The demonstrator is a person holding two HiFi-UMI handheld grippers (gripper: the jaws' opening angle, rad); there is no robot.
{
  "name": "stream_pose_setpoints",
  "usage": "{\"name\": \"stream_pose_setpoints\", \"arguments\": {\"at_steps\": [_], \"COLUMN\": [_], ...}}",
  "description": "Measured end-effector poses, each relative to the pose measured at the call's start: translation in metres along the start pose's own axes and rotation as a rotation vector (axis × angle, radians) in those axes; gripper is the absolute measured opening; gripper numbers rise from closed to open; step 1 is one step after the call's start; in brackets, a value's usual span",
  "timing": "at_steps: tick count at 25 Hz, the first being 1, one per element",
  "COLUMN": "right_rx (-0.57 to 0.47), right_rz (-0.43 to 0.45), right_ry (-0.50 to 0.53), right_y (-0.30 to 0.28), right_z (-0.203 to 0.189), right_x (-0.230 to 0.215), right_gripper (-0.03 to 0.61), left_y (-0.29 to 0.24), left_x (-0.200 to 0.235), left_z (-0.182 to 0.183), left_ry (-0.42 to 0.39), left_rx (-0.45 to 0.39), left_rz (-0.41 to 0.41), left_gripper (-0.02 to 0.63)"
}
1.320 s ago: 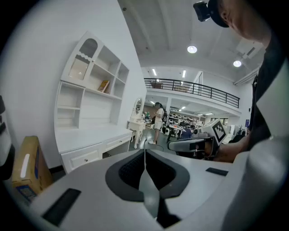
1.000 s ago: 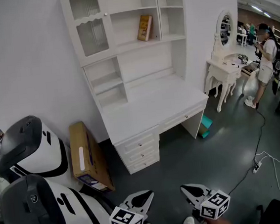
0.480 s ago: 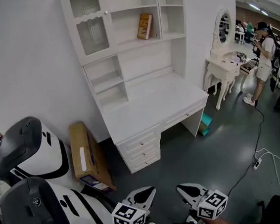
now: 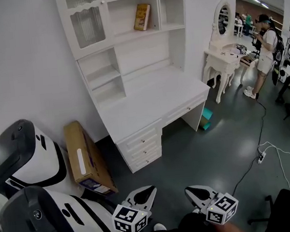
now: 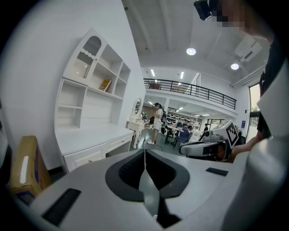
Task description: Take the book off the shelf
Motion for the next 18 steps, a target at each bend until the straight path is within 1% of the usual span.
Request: {"name": "stream_pose_setpoints", "arguments": {"at_steps": [5, 9, 11, 15, 18], "right_rx": [0.009, 0.002, -0.007, -0.024, -0.028], "right_rz": [-0.014, 0.004, 0.015, 0.057, 0.102], "right_ry": [-0.034, -0.068, -0.084, -0.095, -0.073], "right_y": [-0.011, -0.030, -0.042, -0.069, -0.086], "right_z": [-0.003, 0.001, 0.008, 0.031, 0.049], "right_x": [-0.014, -0.039, -0.058, -0.095, -0.120], "right_gripper": [0.026, 0.026, 0.026, 0.026, 0.026], "left_y": [-0.006, -0.020, -0.029, -0.059, -0.089], "left_x": [0.011, 0.029, 0.036, 0.049, 0.057], "left_z": [-0.002, -0.016, -0.014, 0.010, 0.041], "left_ry": [0.020, 0.063, 0.071, 0.068, 0.052], "left_rx": [0.004, 0.055, 0.065, 0.067, 0.032], "left_rz": [-0.010, 0.012, 0.025, 0.048, 0.061], "left_gripper": [0.018, 0.018, 0.018, 0.018, 0.018]}}
Point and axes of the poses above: the fingertips, and each gripper's own axes: y backward along the fingers, x to its left, z out of its top, the point moved 4 cm from there along y, backward along the fingers, and after that the axes turned 6 degrees about y, right-handed, at the moved point
